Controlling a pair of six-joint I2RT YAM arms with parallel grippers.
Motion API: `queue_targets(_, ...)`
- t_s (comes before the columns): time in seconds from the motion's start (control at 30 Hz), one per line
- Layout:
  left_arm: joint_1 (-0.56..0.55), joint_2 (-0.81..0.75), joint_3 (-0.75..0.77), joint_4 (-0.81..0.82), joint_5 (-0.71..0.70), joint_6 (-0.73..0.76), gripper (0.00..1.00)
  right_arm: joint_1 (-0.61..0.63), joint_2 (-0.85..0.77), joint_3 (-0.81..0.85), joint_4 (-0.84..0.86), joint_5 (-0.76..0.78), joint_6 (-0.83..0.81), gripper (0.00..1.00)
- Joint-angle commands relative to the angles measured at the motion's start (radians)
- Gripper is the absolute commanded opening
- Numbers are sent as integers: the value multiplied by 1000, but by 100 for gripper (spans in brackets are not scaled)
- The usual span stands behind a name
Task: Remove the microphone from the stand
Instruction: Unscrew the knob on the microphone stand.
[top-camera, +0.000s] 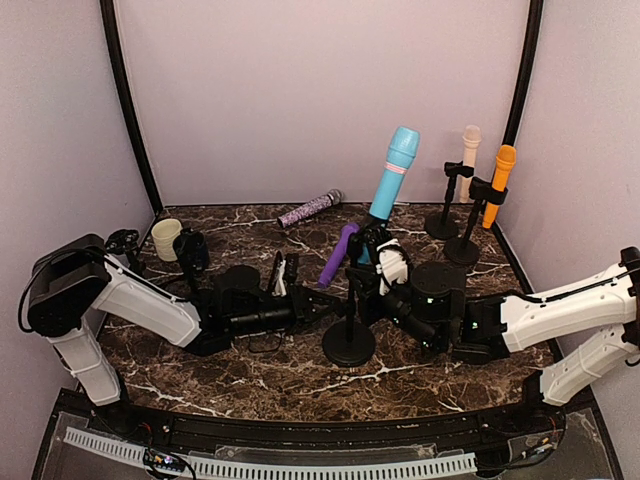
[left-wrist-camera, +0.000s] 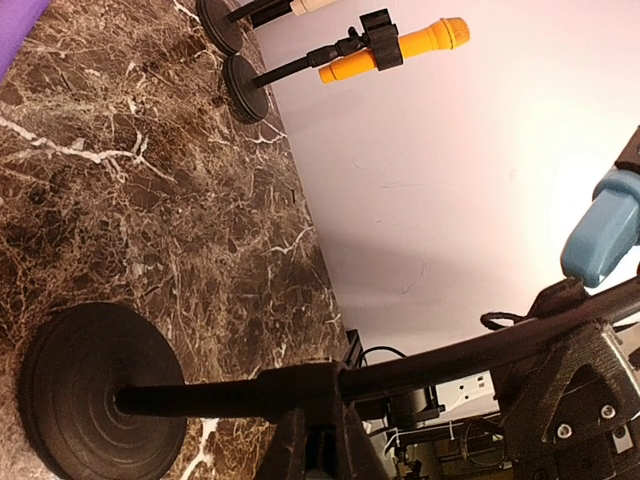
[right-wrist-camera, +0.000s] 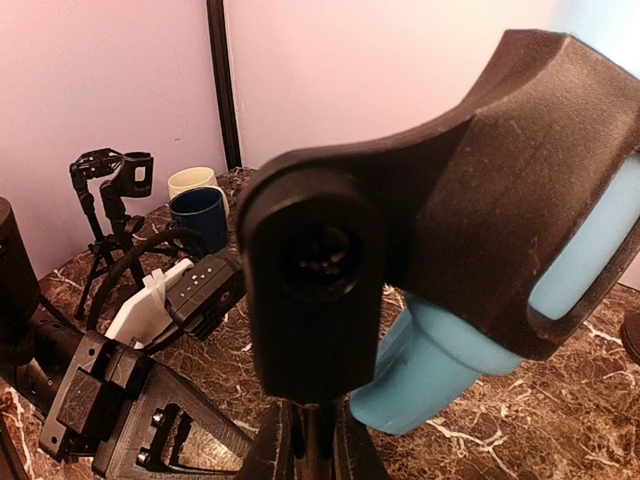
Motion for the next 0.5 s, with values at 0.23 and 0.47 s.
queue_targets(0.23, -4, 58, -102, -131, 16, -114, 3, 14, -36, 19, 109, 25, 11, 0)
queue_targets(0.47, 20, -89, 9, -391, -73, 180, 50, 13, -53, 27, 87, 22, 21, 0)
